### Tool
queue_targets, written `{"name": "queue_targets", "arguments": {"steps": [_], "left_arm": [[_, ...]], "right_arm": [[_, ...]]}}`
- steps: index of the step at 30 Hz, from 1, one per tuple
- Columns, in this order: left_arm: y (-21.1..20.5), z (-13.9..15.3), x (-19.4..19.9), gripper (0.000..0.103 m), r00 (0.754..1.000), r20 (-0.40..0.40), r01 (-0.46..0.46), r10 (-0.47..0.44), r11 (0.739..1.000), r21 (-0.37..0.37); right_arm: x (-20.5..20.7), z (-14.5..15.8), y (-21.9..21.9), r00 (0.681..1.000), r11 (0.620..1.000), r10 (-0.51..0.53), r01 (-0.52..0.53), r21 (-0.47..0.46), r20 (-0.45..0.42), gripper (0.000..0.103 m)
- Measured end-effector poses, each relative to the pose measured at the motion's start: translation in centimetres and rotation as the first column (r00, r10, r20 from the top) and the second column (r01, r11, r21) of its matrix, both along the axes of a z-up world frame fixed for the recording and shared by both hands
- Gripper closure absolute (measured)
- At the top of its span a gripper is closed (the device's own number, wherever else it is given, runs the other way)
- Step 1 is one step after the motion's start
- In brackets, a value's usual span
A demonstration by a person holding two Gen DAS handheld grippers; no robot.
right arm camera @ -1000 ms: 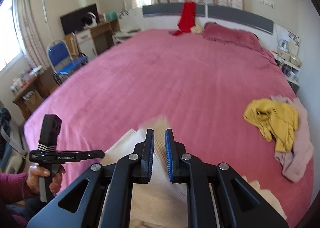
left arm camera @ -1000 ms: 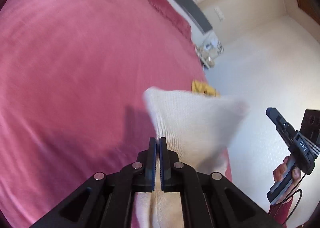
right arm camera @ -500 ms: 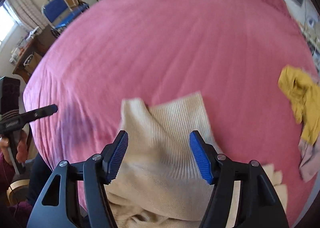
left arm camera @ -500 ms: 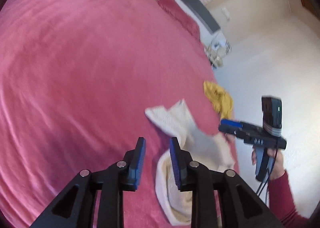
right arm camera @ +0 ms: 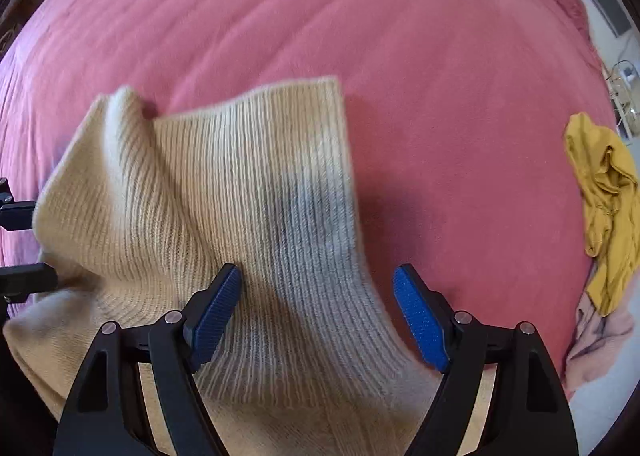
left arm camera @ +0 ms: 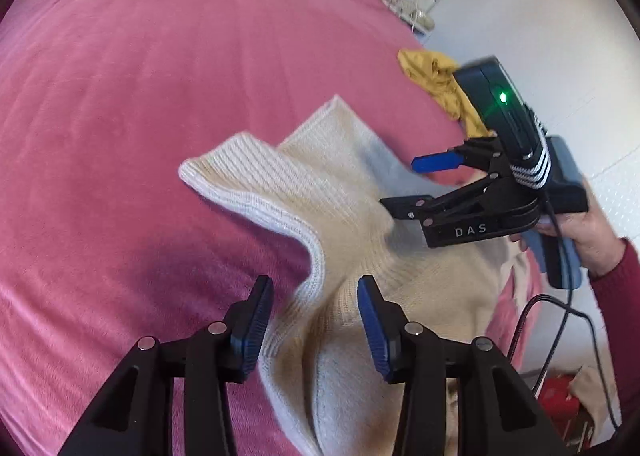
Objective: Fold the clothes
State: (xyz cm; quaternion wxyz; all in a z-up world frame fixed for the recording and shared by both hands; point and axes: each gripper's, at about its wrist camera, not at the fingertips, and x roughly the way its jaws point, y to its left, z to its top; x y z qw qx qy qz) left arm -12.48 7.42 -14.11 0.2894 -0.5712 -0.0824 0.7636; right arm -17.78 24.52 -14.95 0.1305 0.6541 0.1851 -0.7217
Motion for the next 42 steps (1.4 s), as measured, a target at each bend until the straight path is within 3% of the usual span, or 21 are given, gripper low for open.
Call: {"name": "queue_targets", "arguments": {"steps": [1,2,3,5,9,15,22,26,27,28,29,30,31,33,35,39,42], "left_arm": [[0.4,-0.5,0.0,0.074,1.0,0.005,0.01,-0.009,1.0,-0.022],[0.6,-0.9,0.0,0.089,1.0,0.008,0.011,-0.011,0.999,-0.041],[0.4,-1.2,0.0,0.098,1.0,0.011,-0.01,0.01,0.999,-0.041],[-0.8,-1.2,0.0,0.099,0.997,0.025,-0.079,0.078,0.997,0.014],[-4.2,0.7,0.0,0.1,0.975,0.016,-0.22,0.22,0.966,0.134],[-10.3,10.5,1.2,0.1,0.922,-0.208,-0.268,0.327,0.926,0.266],[-15.5,17.0,-6.7,0.1,0.874,-0.315,-0.316,0.371,0.925,0.212],[-18.5,20.7,-11.2,0.097,0.841,-0.376,-0.345,0.39,0.921,0.183],[-19.1,21.0,-11.8,0.094,0.838,-0.379,-0.351,0.393,0.92,0.176],[-19.5,20.2,-11.6,0.084,0.846,-0.36,-0.356,0.394,0.919,0.17],[-19.8,19.3,-11.4,0.08,0.853,-0.341,-0.36,0.395,0.919,0.163],[-20.2,18.5,-11.2,0.08,0.86,-0.321,-0.364,0.396,0.918,0.157],[-20.6,17.7,-10.9,0.079,0.867,-0.302,-0.368,0.397,0.918,0.15],[-21.4,16.0,-10.5,0.077,0.879,-0.262,-0.376,0.399,0.917,0.137],[-22.1,14.3,-10.0,0.076,0.889,-0.222,-0.382,0.401,0.916,0.123],[-23.6,11.0,-9.1,0.075,0.904,-0.141,-0.394,0.405,0.914,0.094],[-24.1,8.8,-6.1,0.075,0.916,-0.071,-0.387,0.394,0.917,0.098]], "right_arm": [[0.0,-0.5,0.1,1.0,1.0,-0.017,0.017,0.002,0.008,0.052],[0.1,-0.4,-0.1,1.0,1.0,-0.013,0.013,-0.022,0.0,0.076],[0.5,-0.2,-0.5,1.0,1.0,-0.002,0.001,-0.022,-0.025,0.089],[1.1,0.0,-1.1,0.998,1.0,0.007,-0.008,-0.012,-0.062,0.092],[1.5,2.6,0.4,0.99,0.982,-0.09,0.07,-0.175,-0.111,0.093],[2.0,9.8,-0.3,0.966,0.94,-0.112,0.027,-0.341,-0.233,0.093],[-2.2,19.8,-5.0,0.871,0.917,-0.131,-0.076,-0.392,-0.474,0.093],[-8.8,22.7,-8.6,0.82,0.944,-0.155,-0.042,-0.328,-0.551,0.093],[-10.7,22.8,-9.6,0.796,0.962,-0.162,-0.003,-0.272,-0.584,0.091],[-13.1,22.0,-9.8,0.772,0.976,-0.171,0.05,-0.21,-0.612,0.09],[-15.1,21.5,-9.5,0.781,0.977,-0.188,0.088,-0.192,-0.595,0.081],[-16.8,20.9,-9.3,0.791,0.975,-0.212,0.128,-0.183,-0.574,0.06],[-18.4,20.2,-9.1,0.798,0.97,-0.237,0.167,-0.175,-0.554,0.05],[-18.6,19.0,-7.2,0.804,0.95,-0.296,0.193,-0.244,-0.515,0.048],[-16.5,18.1,-5.6,0.836,0.935,-0.29,0.144,-0.324,-0.466,0.044],[-7.6,15.6,-1.8,0.919,0.9,-0.194,0.028,-0.434,-0.344,0.039],[1.4,12.8,1.6,0.957,0.874,-0.187,0.059,-0.482,-0.22,0.039]]}}
